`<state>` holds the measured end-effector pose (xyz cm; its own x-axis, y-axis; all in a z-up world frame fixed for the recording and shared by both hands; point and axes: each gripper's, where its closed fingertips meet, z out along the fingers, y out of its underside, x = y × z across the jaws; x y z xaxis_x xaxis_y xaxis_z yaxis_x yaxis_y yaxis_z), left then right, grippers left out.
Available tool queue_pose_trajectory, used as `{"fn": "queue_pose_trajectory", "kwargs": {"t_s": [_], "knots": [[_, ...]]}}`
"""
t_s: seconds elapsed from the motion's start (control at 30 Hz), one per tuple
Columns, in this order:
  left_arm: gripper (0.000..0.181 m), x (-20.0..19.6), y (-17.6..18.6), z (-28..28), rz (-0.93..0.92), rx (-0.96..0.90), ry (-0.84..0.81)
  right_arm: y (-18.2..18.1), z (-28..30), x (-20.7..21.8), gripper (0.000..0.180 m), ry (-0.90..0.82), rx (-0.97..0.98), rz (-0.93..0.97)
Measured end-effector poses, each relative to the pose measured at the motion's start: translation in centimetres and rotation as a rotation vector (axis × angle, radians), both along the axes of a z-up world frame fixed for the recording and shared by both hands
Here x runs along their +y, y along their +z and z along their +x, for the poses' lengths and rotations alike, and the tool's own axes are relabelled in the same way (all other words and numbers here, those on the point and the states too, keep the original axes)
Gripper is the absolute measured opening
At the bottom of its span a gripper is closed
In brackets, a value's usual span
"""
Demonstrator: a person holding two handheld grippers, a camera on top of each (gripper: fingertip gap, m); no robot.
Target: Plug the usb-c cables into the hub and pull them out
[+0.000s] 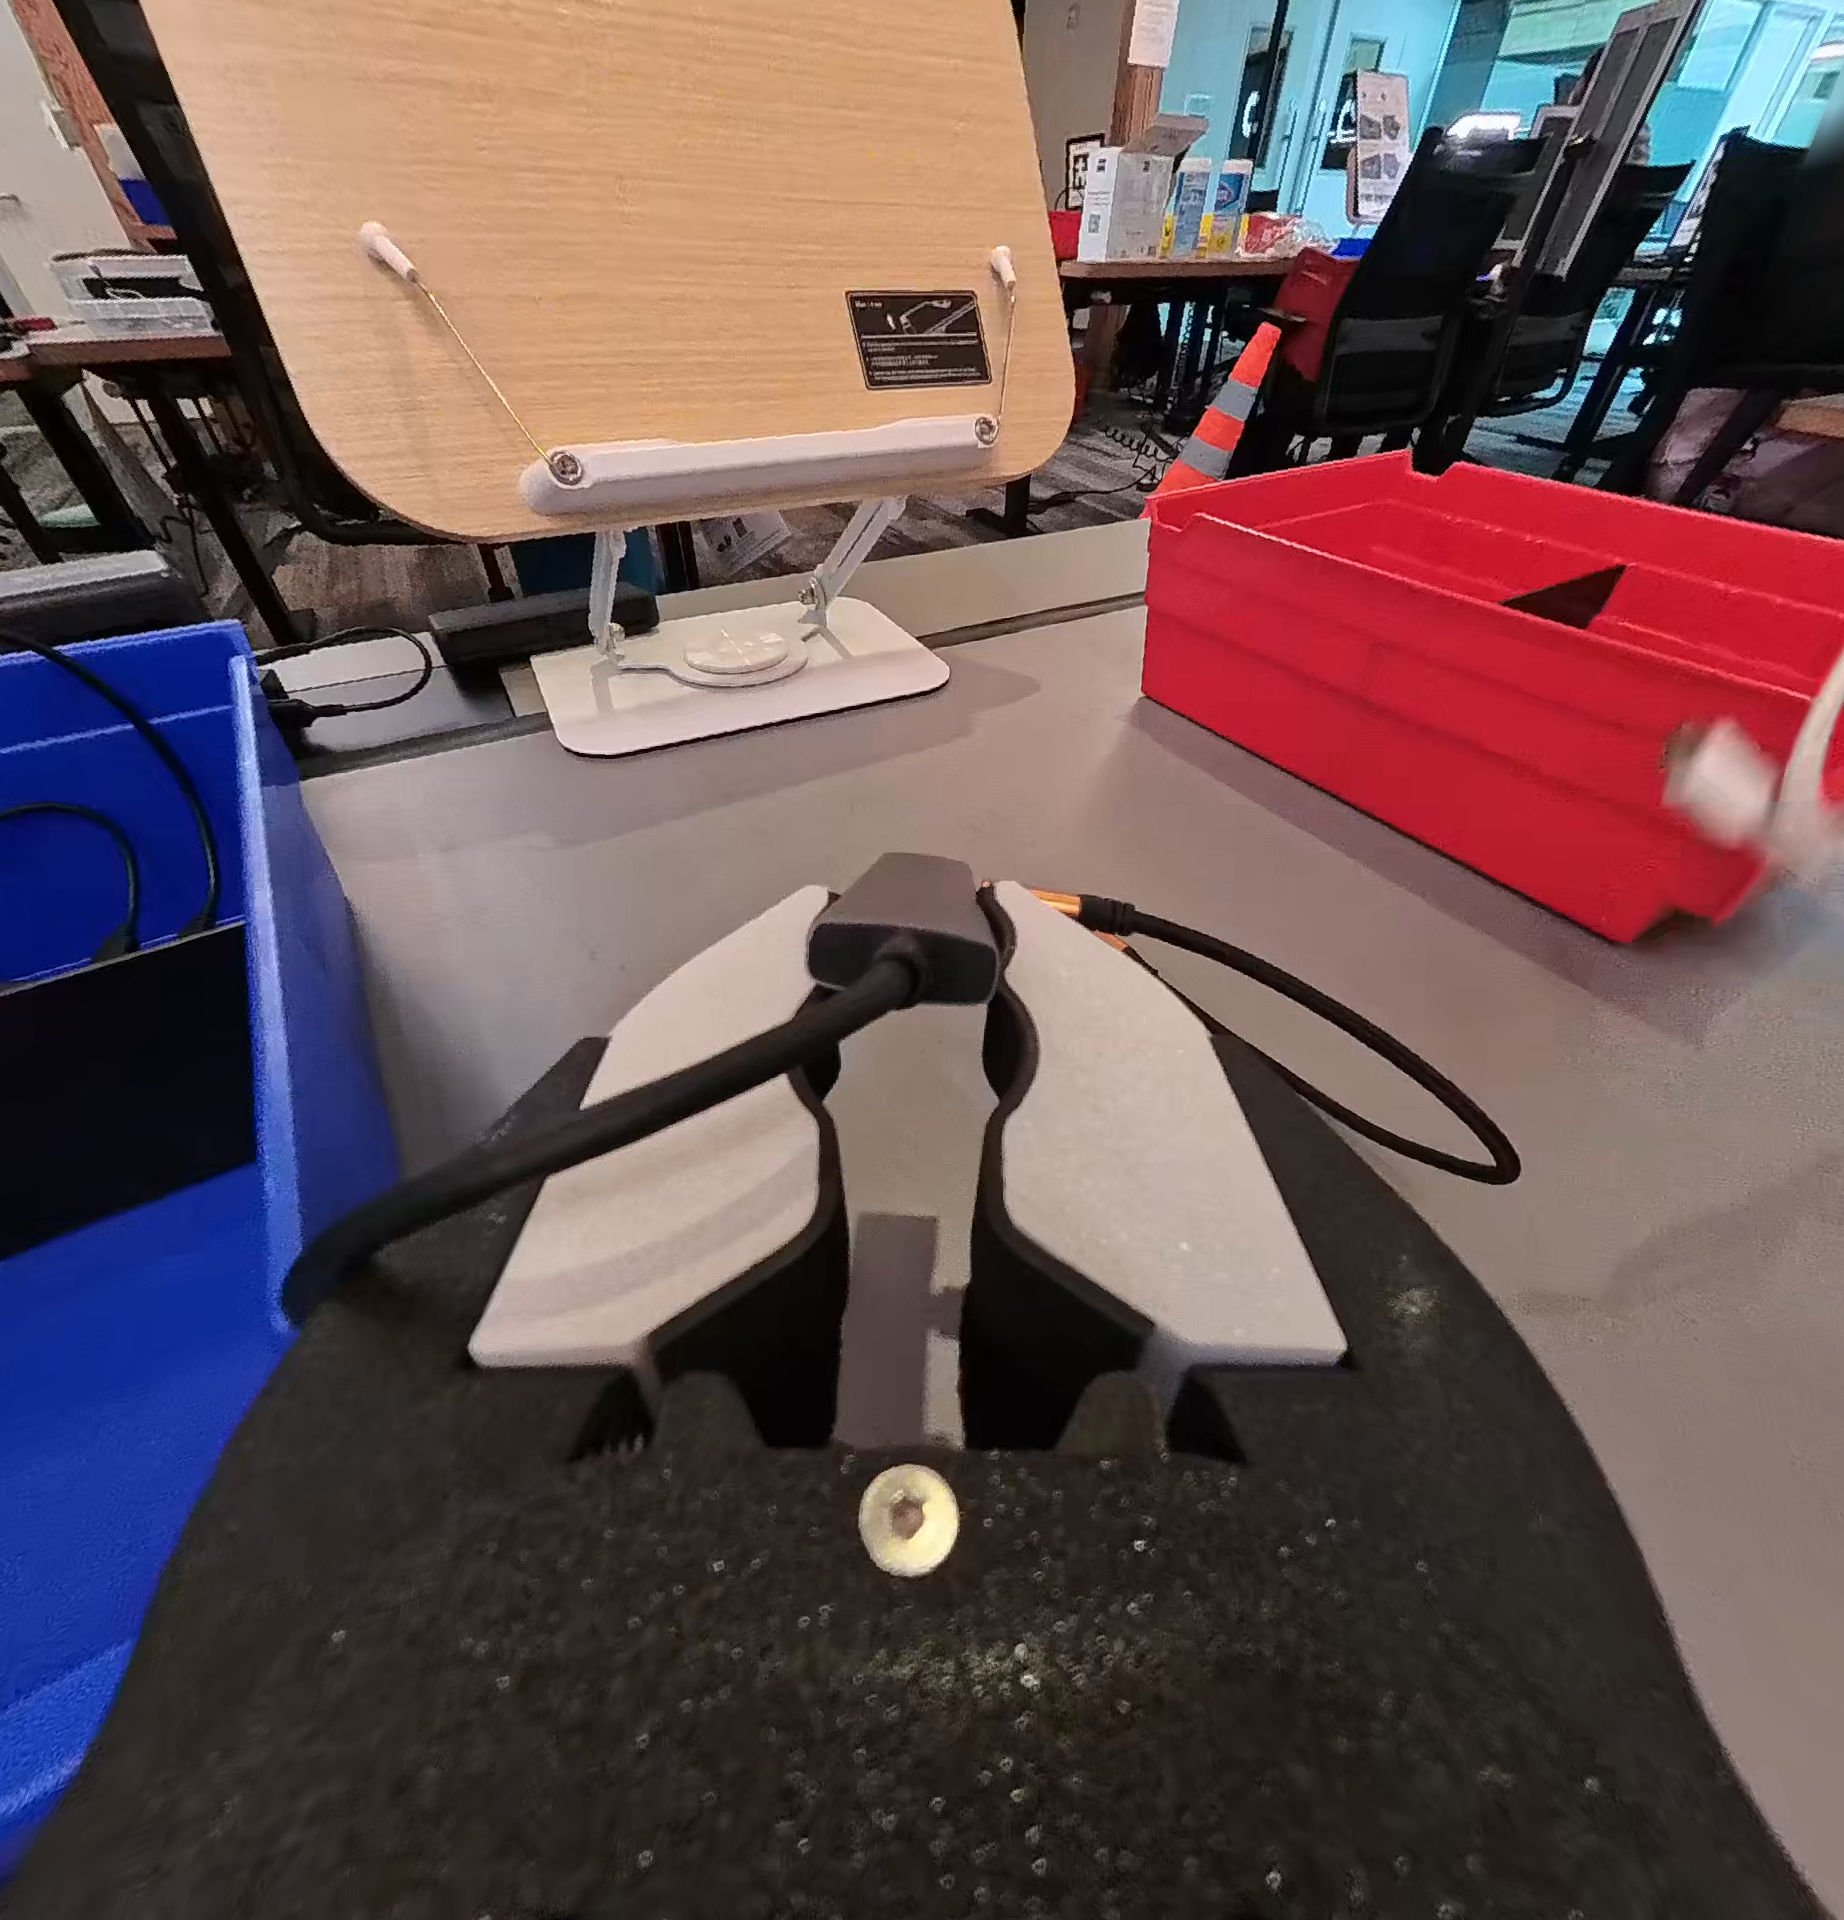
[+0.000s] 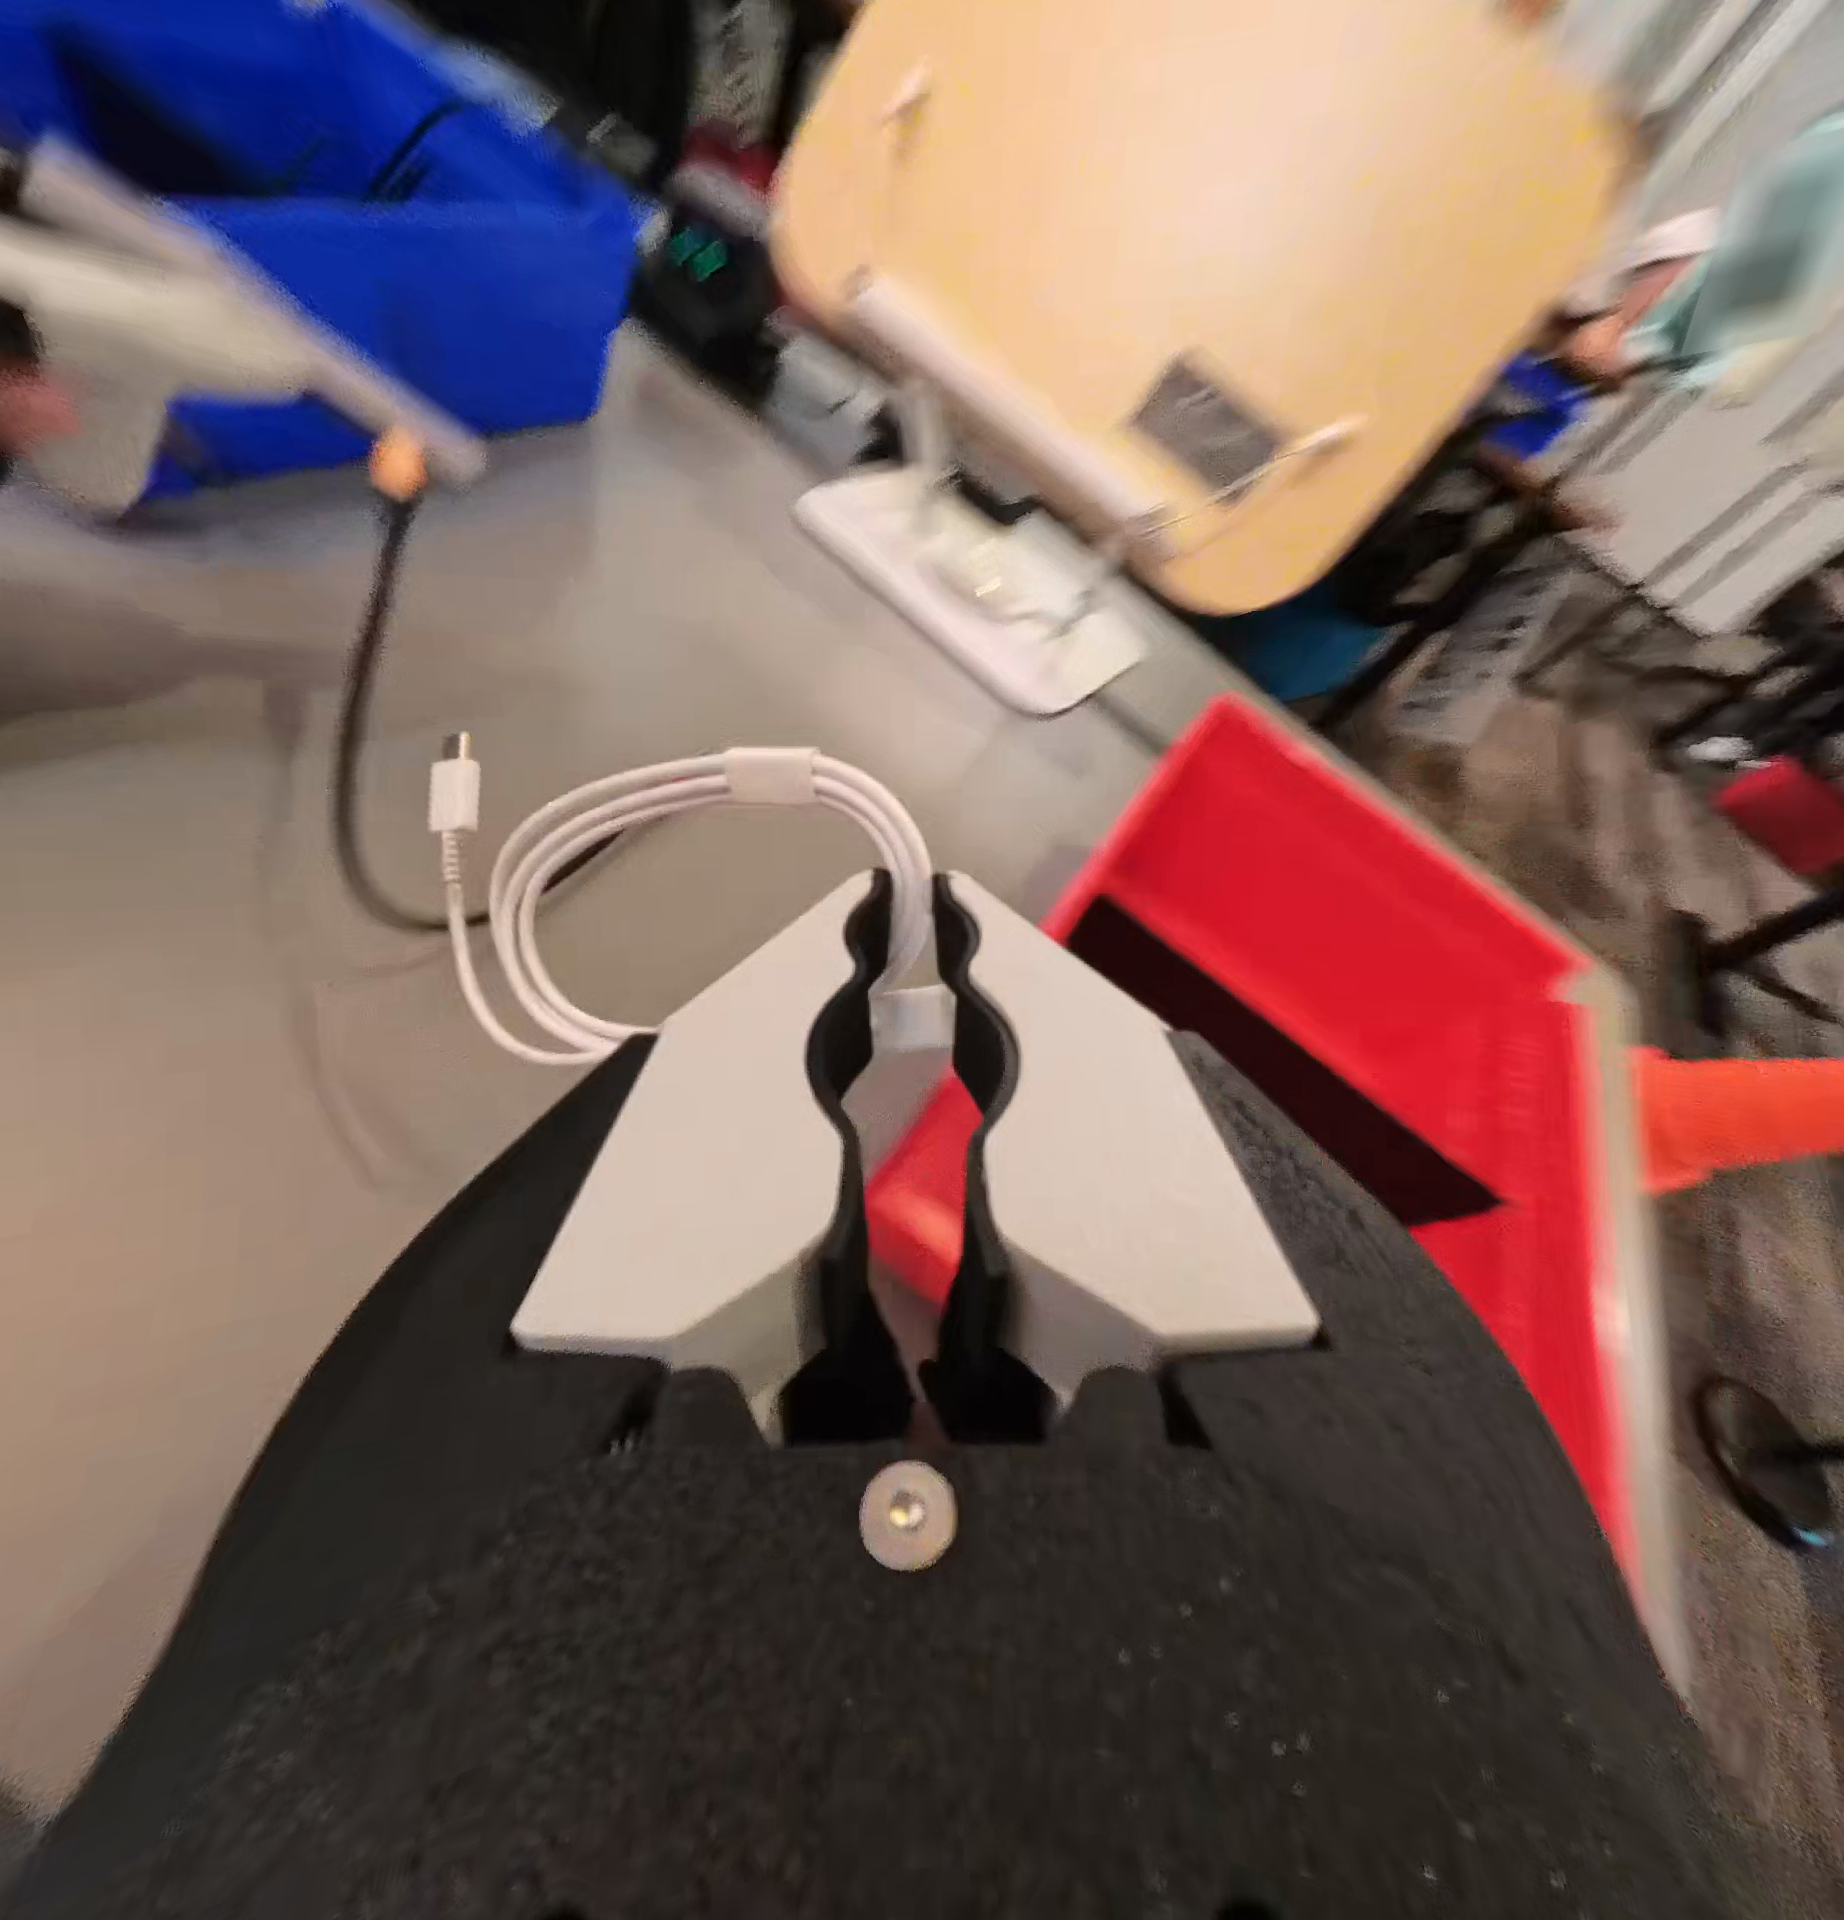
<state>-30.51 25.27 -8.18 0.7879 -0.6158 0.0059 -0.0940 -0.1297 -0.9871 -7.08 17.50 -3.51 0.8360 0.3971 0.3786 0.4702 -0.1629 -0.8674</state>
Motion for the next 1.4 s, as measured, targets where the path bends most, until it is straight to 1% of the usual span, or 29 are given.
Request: {"fn": "queue_pose_trajectory", "kwargs": {"t_s": [0.07, 0.1, 0.13, 0.17, 0.23, 0.3, 0.37, 0.43, 0.5, 0.6, 0.63, 0.7, 0.77, 0.83, 0.87, 0.93, 1.0, 1.03, 1.07, 1.1, 1.17, 1.3, 1.4], "knots": [[0.023, 0.0, -0.1, 0.1, -0.005, -0.002, -0.004, 3.9, 4.5, 0.5, 0.007, -0.134, 0.066, 0.1], [0.023, 0.0, -0.1, 0.1, -0.006, -0.004, -0.005, 5.3, 7.0, 0.7, 0.007, -0.211, 0.109, 0.134], [0.023, -0.1, -0.1, 0.2, -0.008, -0.005, -0.008, 5.8, 9.5, 1.0, 0.007, -0.284, 0.154, 0.146], [0.023, -0.1, -0.1, 0.3, -0.009, -0.006, -0.011, 5.5, 11.7, 1.4, 0.007, -0.346, 0.184, 0.13], [0.023, -0.4, -0.1, 0.6, -0.008, -0.006, -0.02, 3.6, 15.7, 2.3, 0.007, -0.479, 0.185, 0.107], [0.023, -0.6, 0.0, 0.9, -0.004, -0.001, -0.029, -0.1, 18.0, 3.4, 0.006, -0.558, 0.175, 0.024], [0.023, -0.9, 0.0, 1.3, 0.001, 0.002, -0.041, -4.1, 18.0, 4.4, 0.002, -0.577, 0.194, -0.088], [0.023, -1.3, 0.1, 1.7, 0.006, 0.0, -0.059, -7.5, 17.9, 5.2, 0.003, -0.602, 0.127, -0.172], [0.023, -1.7, 0.1, 2.3, 0.01, -0.001, -0.084, -9.6, 18.6, 5.6, 0.003, -0.65, 0.053, -0.228], [0.023, -2.6, 0.0, 3.4, 0.02, -0.002, -0.137, -10.2, 18.7, 5.9, 0.004, -0.65, 0.114, -0.28], [0.023, -3.0, 0.1, 3.9, 0.025, -0.008, -0.161, -10.5, 18.9, 5.9, 0.007, -0.651, 0.123, -0.305], [0.023, -3.8, 0.6, 4.5, 0.04, -0.029, -0.199, -10.0, 19.4, 5.7, 0.023, -0.67, 0.134, -0.286], [0.023, -4.6, 1.4, 5.0, 0.059, -0.064, -0.238, -8.5, 19.2, 5.3, 0.031, -0.668, 0.133, -0.23], [0.023, -5.4, 2.2, 5.4, 0.075, -0.105, -0.284, -5.8, 16.6, 4.9, 0.035, -0.585, 0.152, -0.142], [0.023, -5.7, 2.6, 5.6, 0.082, -0.128, -0.302, -4.3, 14.0, 4.8, 0.035, -0.499, 0.18, -0.1], [0.023, -6.1, 3.1, 5.8, 0.085, -0.163, -0.318, -2.5, 5.6, 3.6, 0.037, -0.2, 0.323, -0.1], [0.023, -6.3, 3.2, 6.0, 0.081, -0.184, -0.322, -1.6, -3.2, 1.2, 0.038, 0.084, 0.54, -0.184], [0.023, -6.5, 3.2, 6.1, 0.082, -0.19, -0.323, -1.2, -6.4, 0.2, 0.037, 0.169, 0.632, -0.197], [0.023, -6.7, 3.2, 6.3, 0.085, -0.189, -0.325, -1.2, -9.0, -0.6, 0.037, 0.227, 0.676, -0.198], [0.023, -6.9, 3.1, 6.5, 0.09, -0.179, -0.324, -1.6, -10.8, -0.9, 0.037, 0.244, 0.665, -0.192], [0.023, -7.4, 3.0, 6.9, 0.109, -0.148, -0.313, -2.8, -12.3, -0.6, 0.036, 0.2, 0.612, -0.167], [0.023, -8.5, 3.1, 8.0, 0.149, -0.109, -0.316, -3.8, -13.6, -0.4, 0.034, 0.177, 0.649, -0.181], [0.023, -8.9, 2.7, 8.7, 0.174, -0.06, -0.318, -2.4, -12.9, -0.4, 0.016, 0.154, 0.672, -0.082]]}}
